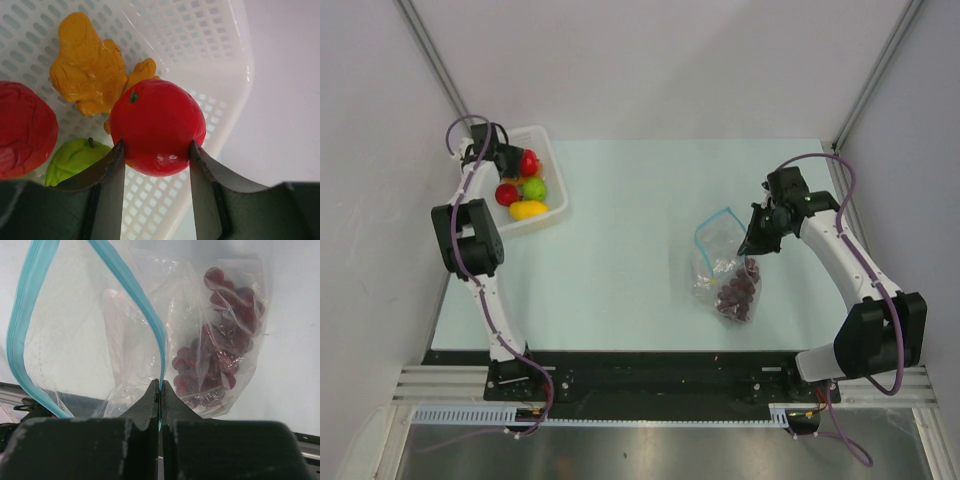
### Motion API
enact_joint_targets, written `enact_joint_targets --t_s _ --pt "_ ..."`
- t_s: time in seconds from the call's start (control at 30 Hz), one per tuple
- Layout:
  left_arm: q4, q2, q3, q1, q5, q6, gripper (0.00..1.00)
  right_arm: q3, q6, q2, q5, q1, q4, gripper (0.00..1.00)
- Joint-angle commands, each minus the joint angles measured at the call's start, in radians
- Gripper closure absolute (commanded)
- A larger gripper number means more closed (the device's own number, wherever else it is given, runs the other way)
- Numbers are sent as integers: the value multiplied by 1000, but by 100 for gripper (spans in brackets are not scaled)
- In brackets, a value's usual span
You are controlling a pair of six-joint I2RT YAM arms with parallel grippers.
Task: Open the zip-top bag and remove the fake food
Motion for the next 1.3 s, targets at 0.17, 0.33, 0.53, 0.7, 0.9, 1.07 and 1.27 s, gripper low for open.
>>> enact_joint_targets --t_s 0.17,0.33,0.53,0.7,0.9,1.07,1.27 --pt "7 9 39 13 -4 -31 19 47 18 -3 34 11 14 100" --pt "22 -93 -38 11 73 55 14 47 16 -14 40 32 12 100" --pt "58 -313 -246 -22 102 211 13 48 21 -40 15 46 23 100" --pt "39 -551 -417 -122 125 365 14 48 10 -61 15 74 8 100" --pt "139 -793 -685 -378 289 399 32 48 9 -83 -17 97 20 100" --pt "216 -885 -817 -694 312 359 47 48 21 -89 -30 127 11 100" --pt "236 -841 -768 -966 277 351 66 48 59 -123 -41 170 23 100"
